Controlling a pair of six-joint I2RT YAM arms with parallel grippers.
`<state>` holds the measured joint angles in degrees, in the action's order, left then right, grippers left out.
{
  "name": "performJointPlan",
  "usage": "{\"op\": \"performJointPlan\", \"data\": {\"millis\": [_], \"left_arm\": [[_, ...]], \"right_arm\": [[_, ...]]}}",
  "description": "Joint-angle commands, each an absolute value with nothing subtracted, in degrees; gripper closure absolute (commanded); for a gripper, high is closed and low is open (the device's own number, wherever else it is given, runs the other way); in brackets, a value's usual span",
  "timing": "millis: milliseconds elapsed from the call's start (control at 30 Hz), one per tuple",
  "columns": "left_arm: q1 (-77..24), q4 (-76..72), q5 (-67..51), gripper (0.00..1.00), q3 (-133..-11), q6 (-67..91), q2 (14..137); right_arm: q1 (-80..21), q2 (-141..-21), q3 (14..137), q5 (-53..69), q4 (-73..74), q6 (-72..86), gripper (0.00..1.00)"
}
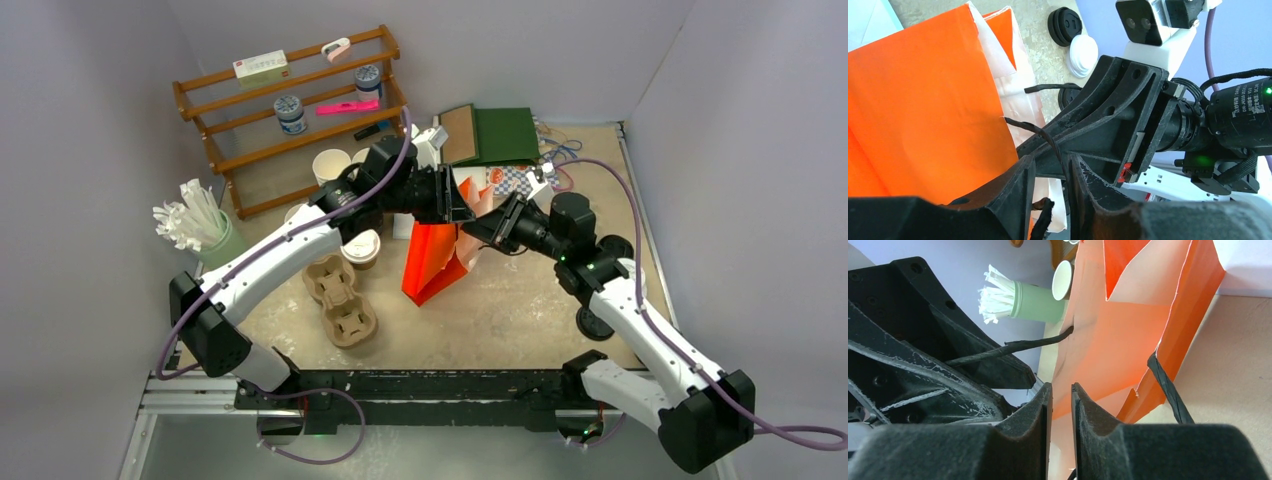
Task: Pack the takeout coffee
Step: Adjust the takeout bag at the center of the board.
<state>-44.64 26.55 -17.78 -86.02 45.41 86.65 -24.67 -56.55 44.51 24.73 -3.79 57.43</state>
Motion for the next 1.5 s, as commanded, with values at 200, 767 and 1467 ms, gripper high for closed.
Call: {"op": "performJointPlan", "data": {"millis": [200,767,1467], "left_arm": [[-43.8,30.9,-15.9,0.81,-92.2,43.8,86.3],[-43.8,31.2,-16.1,1.00,-92.8,43.8,87.1],[-30.0,41.9,-19.7,0.38,-87.8,38.2,78.4]], "right_arm": [[-24.3,-57.7,48.5,24.9,-0.4,54.5,0.86],[-23.6,-57.8,50.6,27.0,-2.4,53.4,0.63],[-23.2,-61.4,62.5,18.6,23.5,43.5,1.00]]}}
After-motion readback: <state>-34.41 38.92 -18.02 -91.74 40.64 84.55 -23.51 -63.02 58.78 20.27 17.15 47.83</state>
